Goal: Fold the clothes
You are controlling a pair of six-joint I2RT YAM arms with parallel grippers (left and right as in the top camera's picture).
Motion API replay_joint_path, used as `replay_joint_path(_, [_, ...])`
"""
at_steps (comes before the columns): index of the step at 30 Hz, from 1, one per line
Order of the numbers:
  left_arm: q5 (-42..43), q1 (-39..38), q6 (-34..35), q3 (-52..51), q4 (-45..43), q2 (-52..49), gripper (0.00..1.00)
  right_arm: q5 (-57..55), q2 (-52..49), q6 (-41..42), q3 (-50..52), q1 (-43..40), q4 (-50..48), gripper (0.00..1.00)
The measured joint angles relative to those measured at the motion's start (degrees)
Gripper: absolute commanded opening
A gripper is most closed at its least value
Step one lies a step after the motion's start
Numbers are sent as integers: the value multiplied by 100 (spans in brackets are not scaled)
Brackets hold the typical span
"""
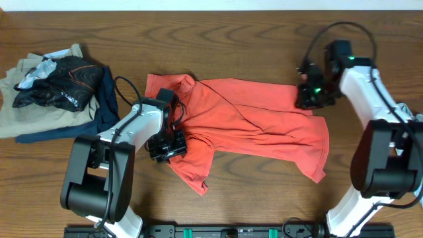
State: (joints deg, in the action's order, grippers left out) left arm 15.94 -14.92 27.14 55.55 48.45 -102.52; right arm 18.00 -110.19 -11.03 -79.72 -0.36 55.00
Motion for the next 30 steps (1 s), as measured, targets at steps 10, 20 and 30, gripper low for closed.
replay_joint_path(10, [35,0,9,0,-15,9,49,-262,0,-317,872,684,-920,8])
replay_joint_path(20, [76,-20,24,0,-79,22,61,-1058,-31,-297,1235,527,-2404,6])
replay_joint_path(30, [153,-26,26,2,-144,44,72,-1097,-706,59,778,-214,-3611,6])
